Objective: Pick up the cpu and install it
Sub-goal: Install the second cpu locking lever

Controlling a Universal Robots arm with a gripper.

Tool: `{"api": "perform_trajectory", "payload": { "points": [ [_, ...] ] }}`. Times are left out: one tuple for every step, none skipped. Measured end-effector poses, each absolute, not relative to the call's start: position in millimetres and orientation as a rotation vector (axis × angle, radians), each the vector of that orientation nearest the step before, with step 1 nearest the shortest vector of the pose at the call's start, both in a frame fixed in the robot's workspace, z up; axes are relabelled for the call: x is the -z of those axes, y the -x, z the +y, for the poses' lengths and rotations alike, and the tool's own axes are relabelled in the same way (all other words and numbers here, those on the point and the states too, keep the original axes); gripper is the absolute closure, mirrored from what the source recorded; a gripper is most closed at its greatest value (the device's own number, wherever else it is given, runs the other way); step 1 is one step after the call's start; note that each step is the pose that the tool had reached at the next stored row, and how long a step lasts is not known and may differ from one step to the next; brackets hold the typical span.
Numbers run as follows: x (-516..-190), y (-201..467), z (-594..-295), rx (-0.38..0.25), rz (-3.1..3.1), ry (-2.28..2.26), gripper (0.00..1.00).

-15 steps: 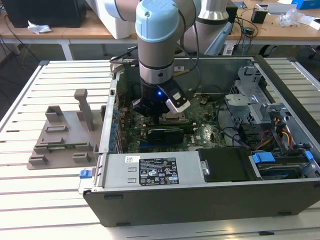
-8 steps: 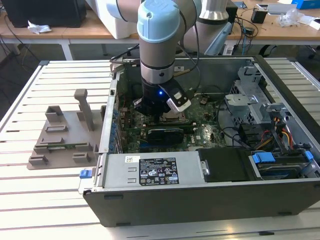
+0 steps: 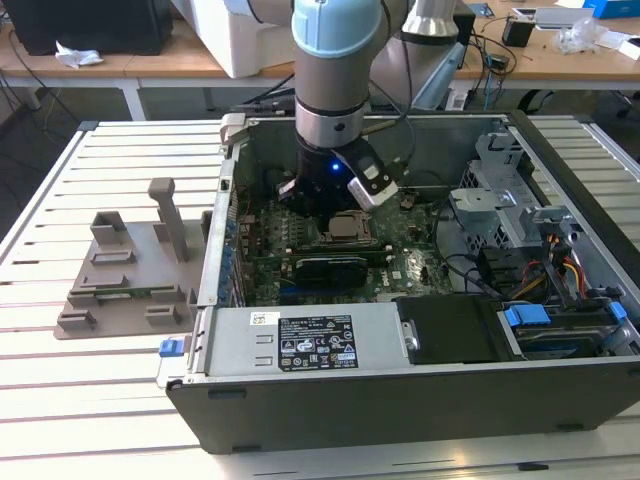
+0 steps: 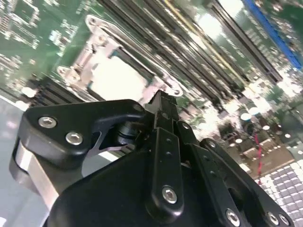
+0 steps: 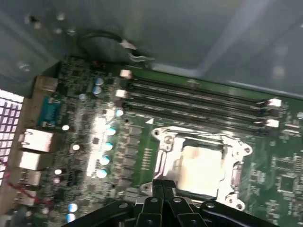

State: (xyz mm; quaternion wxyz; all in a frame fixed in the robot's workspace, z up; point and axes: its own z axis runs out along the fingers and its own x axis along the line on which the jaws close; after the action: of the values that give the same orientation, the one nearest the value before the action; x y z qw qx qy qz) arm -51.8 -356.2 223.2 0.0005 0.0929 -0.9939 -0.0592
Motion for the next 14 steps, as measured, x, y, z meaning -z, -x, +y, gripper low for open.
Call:
{"api": "perform_trajectory", "payload": {
  "points": [
    [-223.2,45.0,-353.7,0.184,-3.118,-0.291,0.89],
    [-223.2,41.4,-352.2,0.183,-3.116,-0.291,0.89],
    [-223.2,37.2,-350.1,0.180,-3.114,-0.290,0.89],
    [-223.2,31.6,-347.4,0.175,-3.111,-0.290,0.89],
    [-223.2,28.7,-345.9,0.172,-3.110,-0.290,0.89],
    [-223.2,24.9,-343.9,0.168,-3.109,-0.289,0.89],
    [-223.1,20.7,-340.6,0.161,-3.108,-0.289,0.89],
    [-223.1,18.7,-338.4,0.155,-3.107,-0.289,0.89],
    [-223.3,16.9,-335.2,0.142,-3.107,-0.288,0.89],
    [-223.9,16.3,-332.8,0.115,-3.107,-0.288,0.89],
    [-224.6,16.1,-331.4,0.096,-3.106,-0.288,0.89],
    [-226.1,15.8,-328.1,0.065,-3.105,-0.287,0.89],
    [-227.0,15.6,-325.7,0.050,-3.105,-0.287,0.89],
    [-228.5,15.4,-323.6,0.036,-3.104,-0.287,0.89]
  ]
}}
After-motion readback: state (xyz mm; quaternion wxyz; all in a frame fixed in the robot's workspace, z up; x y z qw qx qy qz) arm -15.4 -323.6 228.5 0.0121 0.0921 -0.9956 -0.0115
